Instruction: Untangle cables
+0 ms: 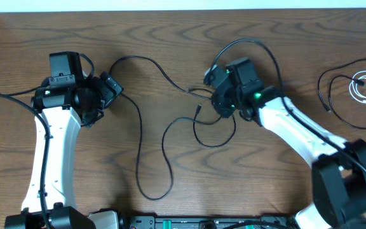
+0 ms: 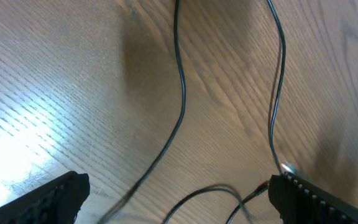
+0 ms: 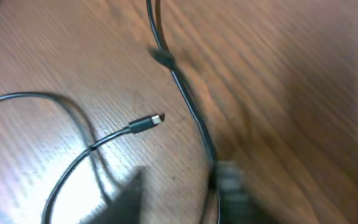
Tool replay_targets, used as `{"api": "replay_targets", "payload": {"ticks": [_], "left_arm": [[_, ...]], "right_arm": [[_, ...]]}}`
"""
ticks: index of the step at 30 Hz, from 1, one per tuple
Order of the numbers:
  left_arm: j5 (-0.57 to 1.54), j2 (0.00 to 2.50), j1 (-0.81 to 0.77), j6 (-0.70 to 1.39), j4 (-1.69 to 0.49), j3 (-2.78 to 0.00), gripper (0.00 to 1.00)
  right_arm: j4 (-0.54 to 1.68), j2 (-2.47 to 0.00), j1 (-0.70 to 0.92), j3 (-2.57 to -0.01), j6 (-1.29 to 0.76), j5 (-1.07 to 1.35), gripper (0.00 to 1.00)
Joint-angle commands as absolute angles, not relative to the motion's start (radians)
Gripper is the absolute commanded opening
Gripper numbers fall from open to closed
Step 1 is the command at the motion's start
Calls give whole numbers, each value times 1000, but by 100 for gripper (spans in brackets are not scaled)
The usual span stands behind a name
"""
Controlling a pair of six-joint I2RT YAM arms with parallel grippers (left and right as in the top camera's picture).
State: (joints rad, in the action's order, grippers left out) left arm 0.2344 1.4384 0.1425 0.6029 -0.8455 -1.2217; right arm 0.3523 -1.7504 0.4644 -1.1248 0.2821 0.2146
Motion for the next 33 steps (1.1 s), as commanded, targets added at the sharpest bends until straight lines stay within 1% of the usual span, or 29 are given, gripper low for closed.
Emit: {"api": "replay_targets", "payload": {"ticks": [1, 4, 5, 7, 9, 11, 18, 21, 23, 24, 25, 26, 27, 30, 33], "left_arm": [[236, 1442, 146, 607, -849, -1227, 98], [236, 1442, 146, 607, -849, -1227, 98], [236, 1442, 146, 607, -849, -1227, 98], [236, 1442, 146, 607, -849, -1227, 98], [236, 1442, 146, 607, -849, -1227, 98], [236, 1442, 146, 607, -849, -1227, 98], [236, 1442, 146, 607, -849, -1227, 98], [236, 1442, 146, 607, -849, -1227, 98], [236, 1442, 146, 607, -849, -1227, 98], [236, 1442, 146, 607, -849, -1227, 98], [236, 1442, 146, 607, -849, -1227, 98], [236, 1442, 146, 607, -849, -1227, 98], [236, 1442, 146, 607, -849, -1227, 98], [236, 1442, 146, 607, -849, -1227, 98], [236, 1442, 146, 607, -849, -1227, 98]], "right_arm": [[344, -1789, 466, -1132, 317, 212, 70], [332, -1819, 466, -1132, 240, 212, 79], [332, -1826, 466, -1132, 200, 212, 84], [334, -1835, 469, -1131, 158, 212, 87], [339, -1837, 479, -1129, 143, 220, 85], [341, -1837, 502, -1129, 143, 228, 85], [341, -1839, 620, -1129, 142, 226, 82], [340, -1843, 673, -1129, 142, 173, 86], [341, -1849, 709, -1129, 143, 64, 90], [341, -1851, 719, -1129, 144, 27, 90], [342, -1852, 729, -1129, 144, -9, 88], [345, -1852, 735, -1129, 145, -30, 78], [347, -1852, 739, -1129, 147, -39, 72], [361, -1854, 739, -1124, 139, -39, 68], [363, -1865, 739, -1105, 101, -39, 68]]}}
